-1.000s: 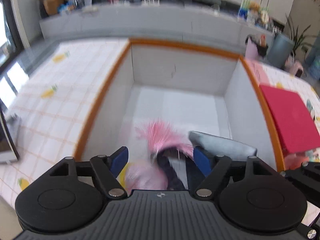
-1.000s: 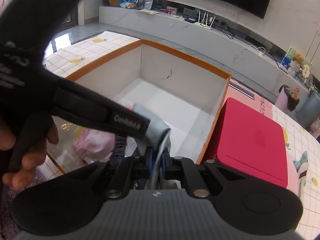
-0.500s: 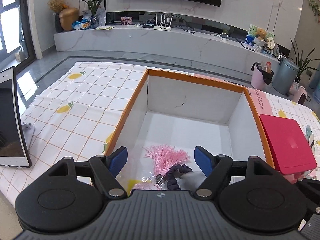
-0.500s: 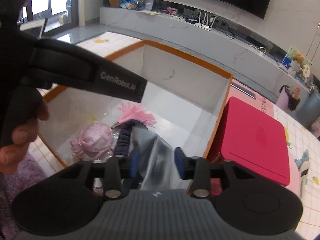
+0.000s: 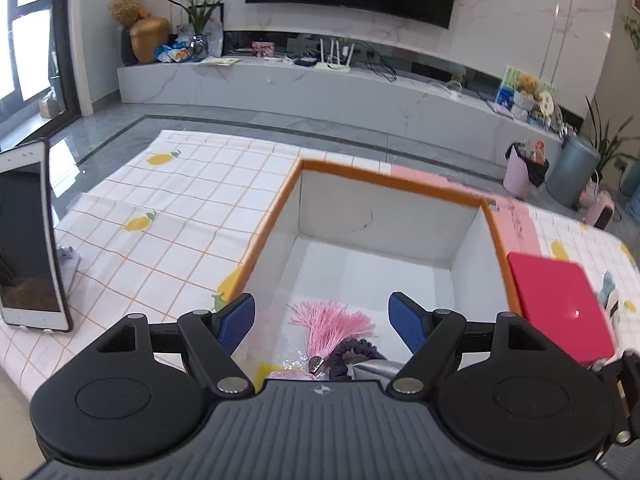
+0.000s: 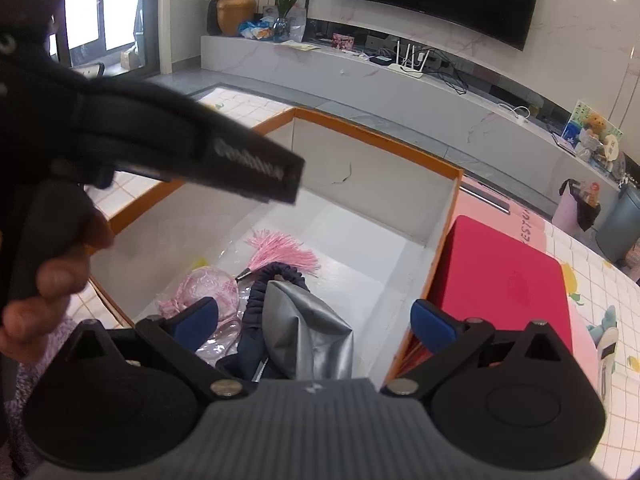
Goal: Organize soft objects
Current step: 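Open both tools to drop the pouch and silver cloth into the box, then withdraw both tools from the box back toward the table items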
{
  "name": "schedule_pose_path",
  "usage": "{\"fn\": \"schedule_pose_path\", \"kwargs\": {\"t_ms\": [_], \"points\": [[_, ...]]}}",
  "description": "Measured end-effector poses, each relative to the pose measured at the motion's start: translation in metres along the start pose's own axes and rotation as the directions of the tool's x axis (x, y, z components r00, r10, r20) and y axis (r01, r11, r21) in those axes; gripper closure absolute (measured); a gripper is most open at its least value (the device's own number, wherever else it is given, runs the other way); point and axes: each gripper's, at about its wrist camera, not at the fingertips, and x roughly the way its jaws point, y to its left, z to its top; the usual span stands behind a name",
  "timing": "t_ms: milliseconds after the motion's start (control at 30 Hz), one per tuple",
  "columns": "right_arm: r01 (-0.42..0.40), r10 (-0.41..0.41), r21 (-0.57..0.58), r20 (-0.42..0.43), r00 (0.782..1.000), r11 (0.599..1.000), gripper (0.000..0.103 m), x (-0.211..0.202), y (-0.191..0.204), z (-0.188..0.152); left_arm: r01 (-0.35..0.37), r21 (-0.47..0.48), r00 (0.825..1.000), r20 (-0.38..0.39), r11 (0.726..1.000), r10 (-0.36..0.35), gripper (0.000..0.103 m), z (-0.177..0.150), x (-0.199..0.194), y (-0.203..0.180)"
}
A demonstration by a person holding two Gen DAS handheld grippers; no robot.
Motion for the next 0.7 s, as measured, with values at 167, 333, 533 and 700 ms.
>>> {"fn": "schedule_pose_path", "kwargs": {"t_ms": [167, 333, 533, 700], "points": [[-0.009, 0.008, 0.046, 0.025, 1.000, 0.999, 0.003, -0.017, -0.011, 0.005, 0.045, 0.004, 0.997, 0.059, 0.999, -0.045, 0.014, 0.008, -0.026, -0.005], [-0.001, -0.004, 0.052, 0.078, 0.997, 0.999, 0.003, -0.049, -0.035, 0.005, 0.092, 0.020, 0.992, 0.083, 0.996, -0.093, 0.014, 0.008, -0.041, -0.019], [0.142, -0.150, 0.171, 0.034, 0.988, 0.975, 0.003, -0.081, -0.104, -0.016, 0.196, 0.122, 0.969, 0.126, 0.973, -0.211, 0.014, -0.005, -0.056, -0.053], [0.241, -0.239, 0.263, -0.039, 0.970, 0.934, 0.003, -0.093, -0.160, -0.047, 0.261, 0.174, 0.957, 0.081, 0.949, -0.278, 0.014, -0.019, -0.048, -0.087]]}}
